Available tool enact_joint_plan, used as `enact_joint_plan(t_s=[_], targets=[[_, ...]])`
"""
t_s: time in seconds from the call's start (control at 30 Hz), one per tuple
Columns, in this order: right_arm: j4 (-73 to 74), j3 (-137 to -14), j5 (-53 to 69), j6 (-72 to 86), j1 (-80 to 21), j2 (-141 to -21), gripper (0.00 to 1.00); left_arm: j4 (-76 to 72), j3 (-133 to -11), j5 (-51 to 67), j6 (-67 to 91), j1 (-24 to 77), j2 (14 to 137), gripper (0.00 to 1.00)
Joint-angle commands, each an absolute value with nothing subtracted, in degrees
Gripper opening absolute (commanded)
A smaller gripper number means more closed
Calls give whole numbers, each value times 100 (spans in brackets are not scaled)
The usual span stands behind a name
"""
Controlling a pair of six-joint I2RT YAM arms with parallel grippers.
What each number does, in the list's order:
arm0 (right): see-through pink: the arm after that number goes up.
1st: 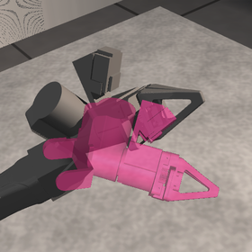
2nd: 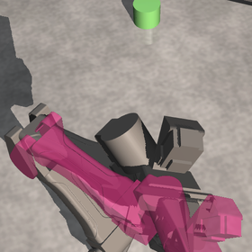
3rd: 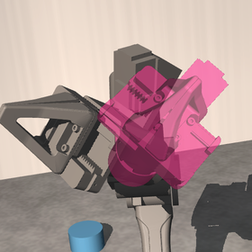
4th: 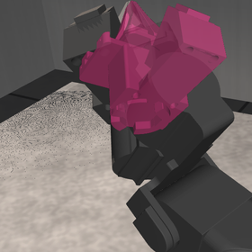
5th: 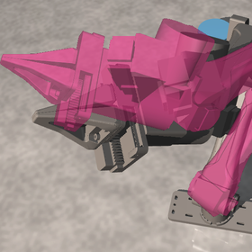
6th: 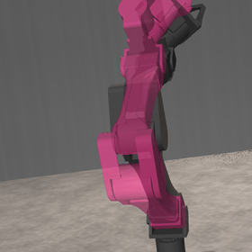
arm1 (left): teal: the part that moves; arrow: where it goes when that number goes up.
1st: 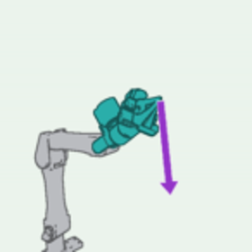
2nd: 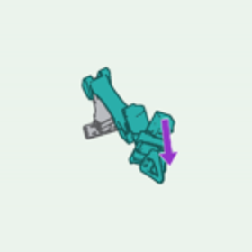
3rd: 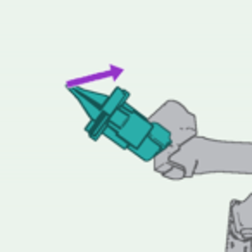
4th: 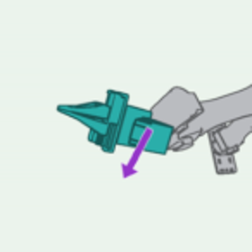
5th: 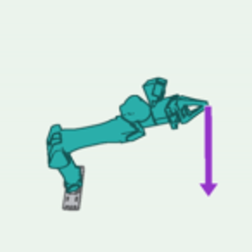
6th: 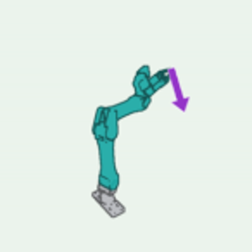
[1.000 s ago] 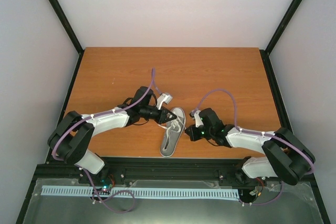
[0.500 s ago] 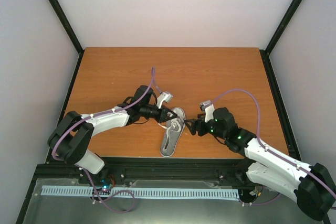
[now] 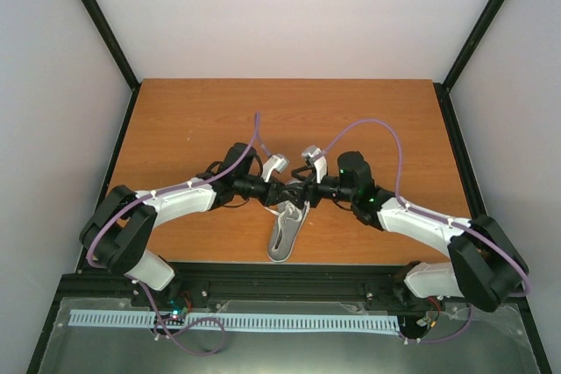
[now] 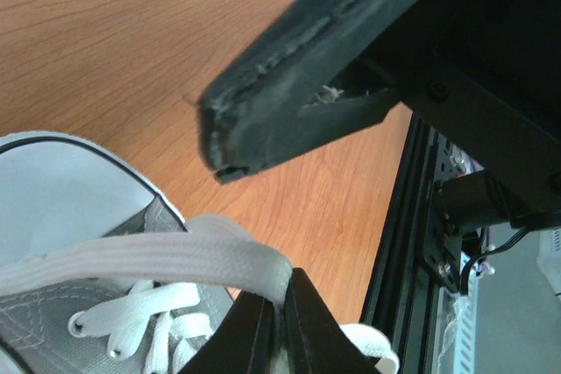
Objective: Tie the shoes
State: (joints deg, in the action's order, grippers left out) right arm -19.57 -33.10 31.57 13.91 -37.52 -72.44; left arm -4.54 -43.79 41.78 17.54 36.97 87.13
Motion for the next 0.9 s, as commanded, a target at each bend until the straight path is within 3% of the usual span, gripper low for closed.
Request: enact_joint_plan(t_s=[0.0,0.63,0.87], targets=[[-2379,-3612,3948,1164,-3718,-7691,88,-426,-4625,4260,1580,3735,8623,6],[-2505,-3304,4310,1223,-3718,-8059,80,-677,-4516,4469,1768,3718,8431,4],[-2295,-3291,4636,1124,-3721,-8105,63,-650,-4510,4478,1773,3700,8376,4]])
